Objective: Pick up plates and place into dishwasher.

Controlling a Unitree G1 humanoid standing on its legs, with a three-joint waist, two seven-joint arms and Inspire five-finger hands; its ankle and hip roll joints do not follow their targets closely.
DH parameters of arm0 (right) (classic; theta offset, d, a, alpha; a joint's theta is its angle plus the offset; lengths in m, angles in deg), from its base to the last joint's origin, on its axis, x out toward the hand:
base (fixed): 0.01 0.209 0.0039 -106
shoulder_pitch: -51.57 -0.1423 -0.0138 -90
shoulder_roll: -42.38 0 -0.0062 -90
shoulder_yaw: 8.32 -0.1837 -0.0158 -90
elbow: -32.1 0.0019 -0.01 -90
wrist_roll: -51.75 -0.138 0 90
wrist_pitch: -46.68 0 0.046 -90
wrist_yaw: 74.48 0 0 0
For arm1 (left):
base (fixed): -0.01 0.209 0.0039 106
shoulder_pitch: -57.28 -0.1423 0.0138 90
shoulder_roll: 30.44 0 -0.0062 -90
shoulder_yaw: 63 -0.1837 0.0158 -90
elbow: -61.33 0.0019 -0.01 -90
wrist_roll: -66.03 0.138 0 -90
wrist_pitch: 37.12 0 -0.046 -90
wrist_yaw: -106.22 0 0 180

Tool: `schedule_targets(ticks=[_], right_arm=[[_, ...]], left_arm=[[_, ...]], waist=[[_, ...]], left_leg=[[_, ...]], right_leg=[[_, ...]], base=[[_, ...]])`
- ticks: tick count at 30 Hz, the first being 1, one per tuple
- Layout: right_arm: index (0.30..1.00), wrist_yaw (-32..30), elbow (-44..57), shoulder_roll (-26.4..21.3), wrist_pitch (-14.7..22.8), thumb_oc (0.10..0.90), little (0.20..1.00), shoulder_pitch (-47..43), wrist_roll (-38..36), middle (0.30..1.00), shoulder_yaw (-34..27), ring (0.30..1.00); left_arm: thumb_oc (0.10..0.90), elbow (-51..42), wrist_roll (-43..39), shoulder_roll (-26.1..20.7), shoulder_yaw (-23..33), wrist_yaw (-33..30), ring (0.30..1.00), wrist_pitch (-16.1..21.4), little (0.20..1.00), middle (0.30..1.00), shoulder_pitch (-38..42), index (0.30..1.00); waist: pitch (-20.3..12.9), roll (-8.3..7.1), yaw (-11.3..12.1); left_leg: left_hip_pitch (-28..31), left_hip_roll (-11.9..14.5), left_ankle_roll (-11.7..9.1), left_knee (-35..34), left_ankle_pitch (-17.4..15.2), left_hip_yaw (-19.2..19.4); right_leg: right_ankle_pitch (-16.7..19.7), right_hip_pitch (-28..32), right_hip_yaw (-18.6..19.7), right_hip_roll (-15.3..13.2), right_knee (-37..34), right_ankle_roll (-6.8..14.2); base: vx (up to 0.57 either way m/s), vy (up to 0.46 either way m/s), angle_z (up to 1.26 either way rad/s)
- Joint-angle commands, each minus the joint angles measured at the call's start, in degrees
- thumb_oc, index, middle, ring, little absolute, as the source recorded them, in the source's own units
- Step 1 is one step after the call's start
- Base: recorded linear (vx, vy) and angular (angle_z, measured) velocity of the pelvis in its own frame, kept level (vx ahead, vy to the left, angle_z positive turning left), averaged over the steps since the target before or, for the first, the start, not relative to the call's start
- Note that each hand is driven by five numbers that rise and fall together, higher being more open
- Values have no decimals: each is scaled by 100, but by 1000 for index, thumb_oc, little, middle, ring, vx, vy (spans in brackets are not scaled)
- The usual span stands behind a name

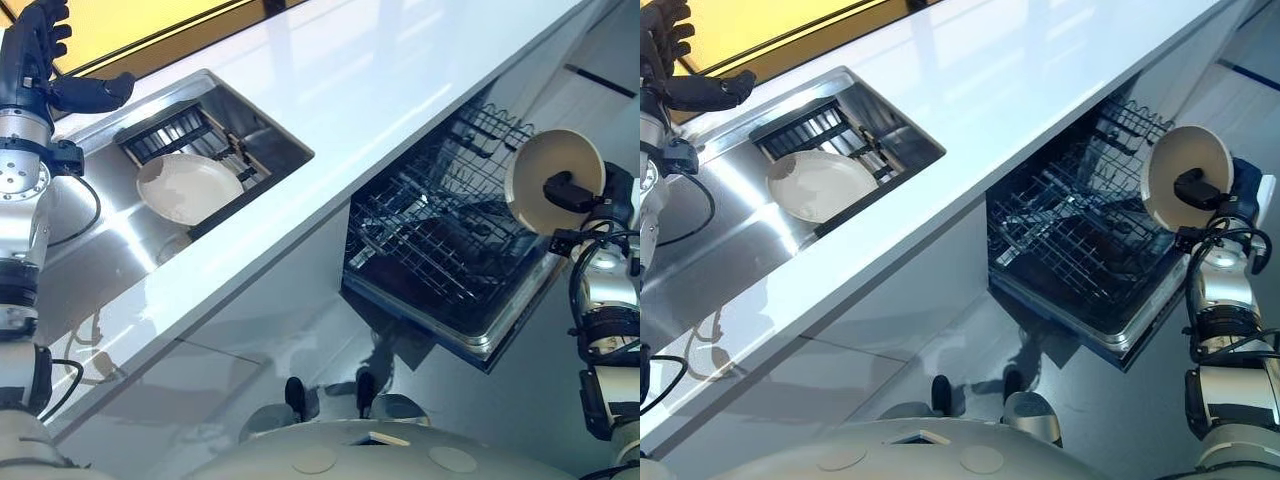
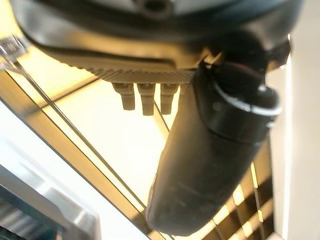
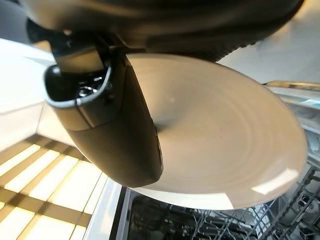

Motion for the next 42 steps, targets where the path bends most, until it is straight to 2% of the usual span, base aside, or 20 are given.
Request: schedule_targets(ticks=[1,3,9,14,17,21,26,27,28,29,34,42], right_arm=[[300,-123,150,-1102,811,100,200,-433,309,300,21,300],[300,-124,85,-1195,760,100,200,-502,514,300,95,300],[300,-230,-147,-1599,475,100,200,-969,1165,300,676,300],[300,-339,167,-1643,-27,100,200,-1212,1632,300,1096,300],[300,-263,34,-1637,-356,100,200,-1508,1676,300,1403,300],[300,-205,-249,-1544,-541,100,200,-1763,1591,300,1654,300],[300,-4,-424,-1321,-1163,100,200,-1917,1336,300,1819,300],[439,48,-453,-1289,-1235,262,362,-1913,1271,439,1813,439],[526,133,-523,-1219,-1279,364,464,-1898,1197,526,1777,526],[900,158,-562,-1186,-1288,800,900,-1884,1196,900,1753,900],[900,134,-686,-1000,-1260,800,900,-1692,1130,900,1598,900],[900,-4,-277,-981,-1201,800,900,-1114,1206,900,1219,900]], left_arm=[[800,-17,-172,-655,579,-111,900,413,900,900,160,900],[800,7,-180,-668,586,-113,900,425,900,900,186,900],[800,243,-410,-813,611,-175,900,648,900,900,441,900],[800,353,-485,-938,605,-247,900,779,900,900,594,900],[800,493,-521,-1011,519,-245,900,875,900,900,799,900],[800,617,-590,-1094,363,-237,900,961,900,900,1061,900],[800,739,-684,-1204,136,-189,900,910,900,900,1391,900],[800,736,-698,-1208,120,-180,900,888,900,900,1420,900],[800,731,-713,-1202,96,-159,900,853,900,900,1470,900],[800,727,-709,-1200,75,-143,900,838,900,900,1498,900],[800,561,-733,-1188,-13,6,900,701,900,900,1548,900],[800,236,-636,-1110,293,157,900,534,900,900,1062,900]], waist=[[-416,163,266],[-345,188,282],[227,306,404],[606,383,422],[781,421,450],[942,448,479],[1002,395,500],[1001,386,498],[998,366,500],[997,354,507],[882,220,540],[590,43,519]], left_leg=[[-455,115,-260,507,-430,-69],[-561,111,-290,554,-407,-115],[-1161,114,-429,733,-229,-279],[-1515,110,-452,780,-119,-360],[-1686,117,-451,815,-67,-381],[-1842,130,-433,838,-27,-390],[-1925,153,-397,859,-30,-341],[-1929,155,-394,867,-32,-334],[-1927,160,-390,887,-35,-327],[-1919,162,-388,894,-38,-325],[-1793,171,-357,895,-95,-272],[-1420,155,-334,724,-168,-136]], right_leg=[[-1382,-584,-23,56,1845,183],[-1410,-651,-46,48,1908,155],[-1497,-1042,-76,80,2160,-13],[-1514,-1345,-85,111,2290,-109],[-1520,-1532,-100,128,2408,-151],[-1524,-1743,-102,143,2538,-176],[-1512,-1844,-101,202,2557,-198],[-1507,-1834,-98,208,2544,-201],[-1492,-1818,-90,216,2528,-203],[-1485,-1804,-87,221,2517,-204],[-1416,-1596,-67,280,2295,-194],[-1291,-1157,-28,326,1830,-121]], base=[[-18,-29,38],[-15,-44,45],[-108,-71,35],[-118,-66,20],[-93,-73,16],[-85,-68,13],[-28,-61,8],[11,-47,2],[12,-37,0],[29,-52,-1],[38,-47,-1],[64,0,-1]])
